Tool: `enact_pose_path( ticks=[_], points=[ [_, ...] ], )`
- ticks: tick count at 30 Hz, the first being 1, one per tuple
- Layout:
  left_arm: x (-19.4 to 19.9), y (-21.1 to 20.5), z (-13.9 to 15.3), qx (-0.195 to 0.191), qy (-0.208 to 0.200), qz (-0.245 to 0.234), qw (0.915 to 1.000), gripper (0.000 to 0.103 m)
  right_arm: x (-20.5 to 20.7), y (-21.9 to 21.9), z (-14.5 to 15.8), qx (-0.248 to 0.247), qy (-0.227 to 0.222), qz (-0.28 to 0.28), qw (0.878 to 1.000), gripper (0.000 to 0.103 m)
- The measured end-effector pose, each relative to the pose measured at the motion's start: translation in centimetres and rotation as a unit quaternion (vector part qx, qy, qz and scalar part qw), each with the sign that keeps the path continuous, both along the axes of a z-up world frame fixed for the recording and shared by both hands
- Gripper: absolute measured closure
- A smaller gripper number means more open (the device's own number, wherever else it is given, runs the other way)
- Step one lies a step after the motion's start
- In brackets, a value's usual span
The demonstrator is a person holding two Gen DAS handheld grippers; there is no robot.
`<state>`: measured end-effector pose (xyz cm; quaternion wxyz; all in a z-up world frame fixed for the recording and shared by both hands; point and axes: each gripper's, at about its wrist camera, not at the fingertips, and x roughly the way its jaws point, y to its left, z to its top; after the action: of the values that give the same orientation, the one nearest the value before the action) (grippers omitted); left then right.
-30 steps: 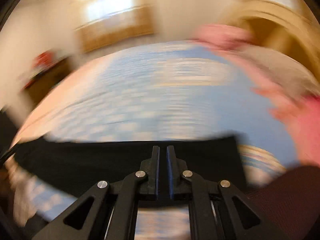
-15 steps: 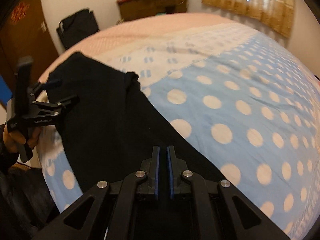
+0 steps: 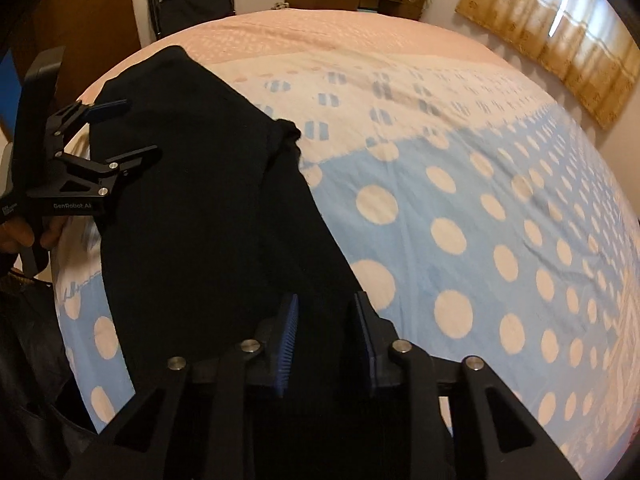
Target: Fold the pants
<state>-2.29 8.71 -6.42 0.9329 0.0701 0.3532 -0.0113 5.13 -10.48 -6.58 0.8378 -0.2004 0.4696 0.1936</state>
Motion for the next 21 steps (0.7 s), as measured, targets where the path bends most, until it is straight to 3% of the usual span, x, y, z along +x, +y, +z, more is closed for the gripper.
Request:
enact_pose_path(
  ticks=[4, 8, 10, 12, 15, 21],
  points=[
    [0.0, 0.0, 0.0, 0.000, 0.000, 0.000, 1.0000, 0.000, -0.5, 0.2, -0.3, 0.002, -0.009, 0.026, 1.000, 0.075],
    [0.1, 0.0, 0.1, 0.000, 0.002, 0.000, 1.0000, 0.000, -0.3, 0.4, -0.4, 0.002, 0.004, 0.026, 1.000, 0.098],
    [0.1, 0.0, 0.1, 0.000, 0.002, 0.000, 1.0000, 0.000, -0.6, 0.7, -0.2, -0.024, -0.013, 0.014, 1.000, 0.099],
    [0.1, 0.0, 0.0, -0.001, 0.002, 0.000, 1.0000, 0.000, -0.6, -0.1, 0.3, -0.028, -0.045, -0.034, 0.998, 0.099],
    [0.1, -0.1, 0.0, 0.001, 0.003, 0.001, 1.0000, 0.000, -0.1, -2.9, 0.7, 0.028, -0.062, -0.107, 0.992, 0.099],
    [0.1, 0.0, -0.1, -0.001, 0.003, 0.000, 1.0000, 0.000, 0.5, -3.1, -1.1, 0.051, -0.066, -0.125, 0.989, 0.097]
  ],
)
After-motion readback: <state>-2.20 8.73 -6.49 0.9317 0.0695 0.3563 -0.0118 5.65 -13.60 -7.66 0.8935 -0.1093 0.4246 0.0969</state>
